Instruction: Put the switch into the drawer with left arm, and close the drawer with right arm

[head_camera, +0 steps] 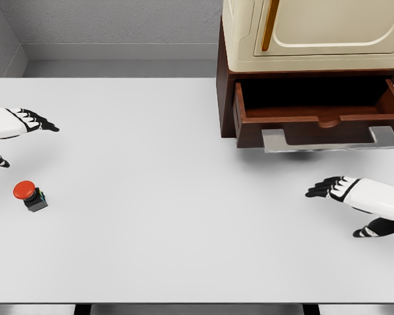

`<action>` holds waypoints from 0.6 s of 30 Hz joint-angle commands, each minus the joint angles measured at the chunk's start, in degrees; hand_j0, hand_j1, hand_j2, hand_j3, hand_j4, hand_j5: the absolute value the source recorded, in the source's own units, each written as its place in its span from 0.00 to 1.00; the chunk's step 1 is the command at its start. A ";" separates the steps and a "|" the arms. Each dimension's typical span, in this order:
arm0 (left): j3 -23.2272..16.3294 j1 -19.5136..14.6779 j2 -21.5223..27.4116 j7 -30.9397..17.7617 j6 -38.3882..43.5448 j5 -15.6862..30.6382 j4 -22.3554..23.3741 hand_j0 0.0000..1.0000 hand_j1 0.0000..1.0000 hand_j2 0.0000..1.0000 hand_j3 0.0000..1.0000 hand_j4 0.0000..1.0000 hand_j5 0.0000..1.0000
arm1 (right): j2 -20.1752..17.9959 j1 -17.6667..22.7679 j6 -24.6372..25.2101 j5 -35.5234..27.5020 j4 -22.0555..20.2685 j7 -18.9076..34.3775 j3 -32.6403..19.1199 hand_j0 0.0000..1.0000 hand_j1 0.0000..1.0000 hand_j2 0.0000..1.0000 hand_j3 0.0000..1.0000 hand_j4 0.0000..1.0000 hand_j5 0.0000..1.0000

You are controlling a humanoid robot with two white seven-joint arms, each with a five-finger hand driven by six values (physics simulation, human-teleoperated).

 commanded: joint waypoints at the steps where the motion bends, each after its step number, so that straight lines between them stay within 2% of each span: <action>1: 0.07 0.09 0.09 0.02 0.11 0.31 0.01 1.00 1.00 1.00 1.00 1.00 1.00 | -0.05 0.00 0.15 -0.40 -0.04 -0.02 0.28 1.00 1.00 1.00 1.00 1.00 1.00; 4: -0.02 0.00 0.62 0.02 0.11 0.14 0.45 1.00 1.00 1.00 1.00 1.00 1.00 | -0.05 -0.27 0.15 -0.40 -0.04 -0.02 0.19 1.00 1.00 1.00 1.00 1.00 1.00; 7: -3.26 -0.17 3.87 -0.94 0.11 -3.82 -0.34 1.00 1.00 1.00 1.00 1.00 1.00 | -0.05 -0.09 0.15 -0.40 -0.04 -0.02 -0.24 1.00 1.00 1.00 1.00 1.00 1.00; 8: -3.71 -0.17 4.05 -1.73 0.11 -3.82 -1.57 1.00 1.00 1.00 1.00 1.00 1.00 | -0.05 -0.09 0.15 -0.40 0.05 -0.02 -0.95 0.96 0.96 0.96 0.96 0.96 0.96; 10: -5.55 0.00 4.05 -3.05 0.11 -3.82 -4.03 1.00 1.00 1.00 1.00 1.00 1.00 | -0.05 1.40 0.15 -0.57 0.66 -0.02 -5.52 0.58 0.58 0.58 0.58 0.58 0.58; 11: -5.99 0.09 4.13 -3.05 0.11 -3.82 -4.82 1.00 1.00 1.00 1.00 1.00 1.00 | 0.22 2.81 0.15 -0.92 0.66 -0.02 -8.15 0.49 0.49 0.49 0.49 0.49 0.49; 14: -7.40 0.09 4.13 -3.14 0.11 -3.91 -6.14 1.00 1.00 1.00 1.00 1.00 1.00 | 1.27 7.12 0.15 -3.56 0.75 -0.02 -15.80 0.47 0.47 0.47 0.47 0.47 0.47; 18: -8.36 0.27 4.13 -3.32 0.11 -3.99 -7.28 1.00 1.00 1.00 1.00 1.00 1.00 | 1.36 9.58 0.15 -7.42 0.75 -0.02 -20.46 0.38 0.38 0.38 0.38 0.38 0.38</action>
